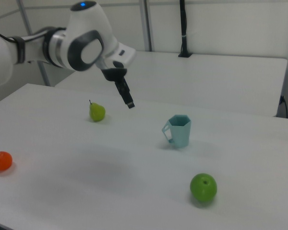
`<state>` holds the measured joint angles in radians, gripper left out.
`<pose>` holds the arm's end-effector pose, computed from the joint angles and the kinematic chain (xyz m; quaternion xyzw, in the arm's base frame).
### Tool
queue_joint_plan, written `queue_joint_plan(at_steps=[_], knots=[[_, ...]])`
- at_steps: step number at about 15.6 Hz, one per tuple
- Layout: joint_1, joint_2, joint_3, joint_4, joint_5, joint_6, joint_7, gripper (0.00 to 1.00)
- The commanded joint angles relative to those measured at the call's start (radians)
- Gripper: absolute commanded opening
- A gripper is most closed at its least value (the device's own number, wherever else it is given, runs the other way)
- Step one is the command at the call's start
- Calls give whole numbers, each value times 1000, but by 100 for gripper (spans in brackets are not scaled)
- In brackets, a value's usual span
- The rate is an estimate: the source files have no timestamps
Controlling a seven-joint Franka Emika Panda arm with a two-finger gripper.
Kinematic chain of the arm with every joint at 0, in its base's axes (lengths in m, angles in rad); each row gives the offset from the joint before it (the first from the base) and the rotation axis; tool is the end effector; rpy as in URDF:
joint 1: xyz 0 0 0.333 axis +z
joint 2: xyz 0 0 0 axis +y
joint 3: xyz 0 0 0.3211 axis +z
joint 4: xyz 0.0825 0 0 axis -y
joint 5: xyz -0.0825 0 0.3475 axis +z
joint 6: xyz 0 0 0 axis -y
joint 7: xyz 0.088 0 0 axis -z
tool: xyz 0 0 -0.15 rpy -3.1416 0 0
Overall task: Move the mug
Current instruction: 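Lower the open gripper onto the rim of the blue mug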
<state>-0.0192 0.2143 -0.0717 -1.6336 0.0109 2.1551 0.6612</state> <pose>0.6326 -0.0533 0.4974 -0.9190 0.3632 -0.1478 0.0408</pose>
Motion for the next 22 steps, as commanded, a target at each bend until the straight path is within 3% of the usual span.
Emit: queue_joint_plan(at_steps=[1, 7, 12, 22], knots=[[-18, 86, -16, 3, -17, 135, 60, 84], [-27, 183, -37, 3, -26, 248, 64, 73], [-30, 250, -45, 3, -94, 298, 66, 73], [-30, 332, -76, 4, -100, 411, 66, 72]])
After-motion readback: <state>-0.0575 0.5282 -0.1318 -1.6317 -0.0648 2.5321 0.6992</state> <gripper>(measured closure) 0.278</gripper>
